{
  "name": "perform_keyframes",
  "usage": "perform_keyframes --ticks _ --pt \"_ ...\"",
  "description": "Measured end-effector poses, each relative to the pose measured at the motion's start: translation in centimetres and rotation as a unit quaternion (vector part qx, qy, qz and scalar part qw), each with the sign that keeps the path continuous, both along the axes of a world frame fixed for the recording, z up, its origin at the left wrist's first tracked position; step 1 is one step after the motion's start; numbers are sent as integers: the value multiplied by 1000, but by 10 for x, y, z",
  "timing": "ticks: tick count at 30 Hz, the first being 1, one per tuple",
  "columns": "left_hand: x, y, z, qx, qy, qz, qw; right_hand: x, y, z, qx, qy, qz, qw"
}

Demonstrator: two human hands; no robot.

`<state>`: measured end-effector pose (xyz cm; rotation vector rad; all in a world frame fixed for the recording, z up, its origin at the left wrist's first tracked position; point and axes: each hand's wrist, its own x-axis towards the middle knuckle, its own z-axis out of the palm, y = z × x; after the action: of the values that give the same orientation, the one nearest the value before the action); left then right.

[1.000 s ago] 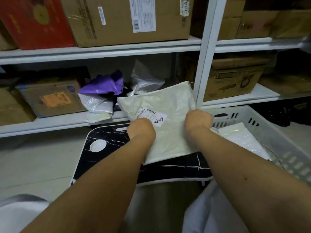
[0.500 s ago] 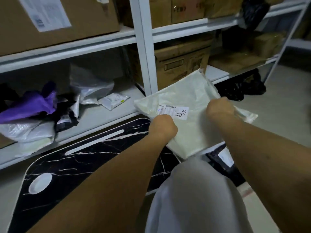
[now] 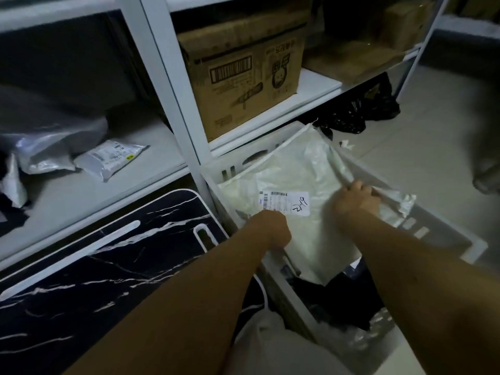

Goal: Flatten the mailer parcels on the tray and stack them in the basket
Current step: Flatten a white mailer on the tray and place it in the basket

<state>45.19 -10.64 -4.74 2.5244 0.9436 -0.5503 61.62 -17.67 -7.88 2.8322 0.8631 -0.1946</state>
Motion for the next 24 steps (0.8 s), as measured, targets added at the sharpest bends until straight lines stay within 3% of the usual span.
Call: perform_keyframes --ticks 4,7,9,12,15,20,24 --pt "3 9 -19 35 54 -53 997 11 14 -37 -36 65 33 997" --pt "8 13 -31 56 80 -70 993 11 18 -61 -28 110 -50 992" --pt "10 22 -37 126 61 -68 988 5 26 -64 -36 52 -64 996" --pt "14 45 -45 236 23 -59 970 -6 44 -62 23 -56 74 995" --pt "19 64 -56 208 92 -37 973 -4 66 -80 68 0 175 982" --pt "25 78 -76 104 182 -12 978 4 95 -117 43 117 182 975" --pt "32 76 -83 79 233 -39 969 11 95 -146 -18 172 169 970"
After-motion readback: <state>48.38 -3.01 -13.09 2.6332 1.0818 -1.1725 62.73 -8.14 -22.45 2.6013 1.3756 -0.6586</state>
